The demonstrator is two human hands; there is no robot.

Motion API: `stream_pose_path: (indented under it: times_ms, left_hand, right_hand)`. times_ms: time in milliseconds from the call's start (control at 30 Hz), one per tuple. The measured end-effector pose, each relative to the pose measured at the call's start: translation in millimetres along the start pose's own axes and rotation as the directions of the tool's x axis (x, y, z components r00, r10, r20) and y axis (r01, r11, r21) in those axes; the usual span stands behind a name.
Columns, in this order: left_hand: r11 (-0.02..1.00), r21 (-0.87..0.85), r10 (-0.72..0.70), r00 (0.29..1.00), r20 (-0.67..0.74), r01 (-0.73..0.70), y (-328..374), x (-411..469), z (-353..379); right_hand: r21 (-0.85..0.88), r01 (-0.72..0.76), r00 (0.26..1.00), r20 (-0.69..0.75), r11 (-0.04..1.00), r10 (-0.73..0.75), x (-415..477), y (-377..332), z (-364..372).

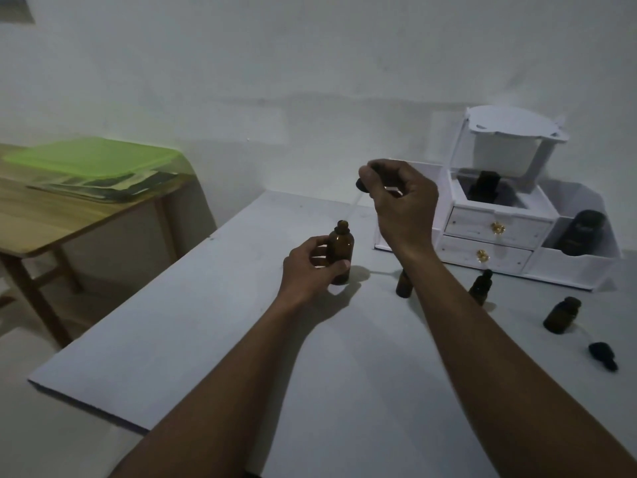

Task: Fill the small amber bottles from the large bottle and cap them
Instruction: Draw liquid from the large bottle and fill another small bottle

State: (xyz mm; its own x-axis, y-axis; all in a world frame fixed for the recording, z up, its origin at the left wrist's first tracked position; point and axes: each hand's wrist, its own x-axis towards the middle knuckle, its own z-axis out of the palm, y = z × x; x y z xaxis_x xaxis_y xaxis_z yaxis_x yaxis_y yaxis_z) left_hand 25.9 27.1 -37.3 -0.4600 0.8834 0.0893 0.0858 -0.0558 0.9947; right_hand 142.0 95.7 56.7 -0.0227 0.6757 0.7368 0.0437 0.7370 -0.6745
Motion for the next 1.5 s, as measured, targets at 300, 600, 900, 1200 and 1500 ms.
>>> stream_pose_path:
  times_ms: [300,600,900,1200,1500]
  left_hand:
    - [0.999,0.045,0.02,1.0,-0.006,-0.019,4,0,-2]
    - [0.999,0.015,0.038,0.999,0.016,-0.038,7,-6,-2]
    - [0.999,0.002,0.047,0.999,0.024,-0.047,5,-7,-3]
    - [0.999,-0.004,0.036,0.999,0.006,-0.036,5,-4,-3]
    - [1.0,-0.001,0.029,1.0,-0.005,-0.029,3,-4,-2]
  right_hand:
    - [-0.016,-0.032,0.995,0.093,0.999,0.034,-4,7,6]
    - [-0.149,-0.073,0.967,0.23,0.986,0.106,-20,27,13]
    - [-0.209,-0.093,0.962,0.232,0.974,0.142,-26,35,15]
    - [-0.22,-0.121,0.964,0.208,0.968,0.168,-25,33,19]
    - [-0.22,-0.129,0.965,0.198,0.967,0.173,-22,31,20]
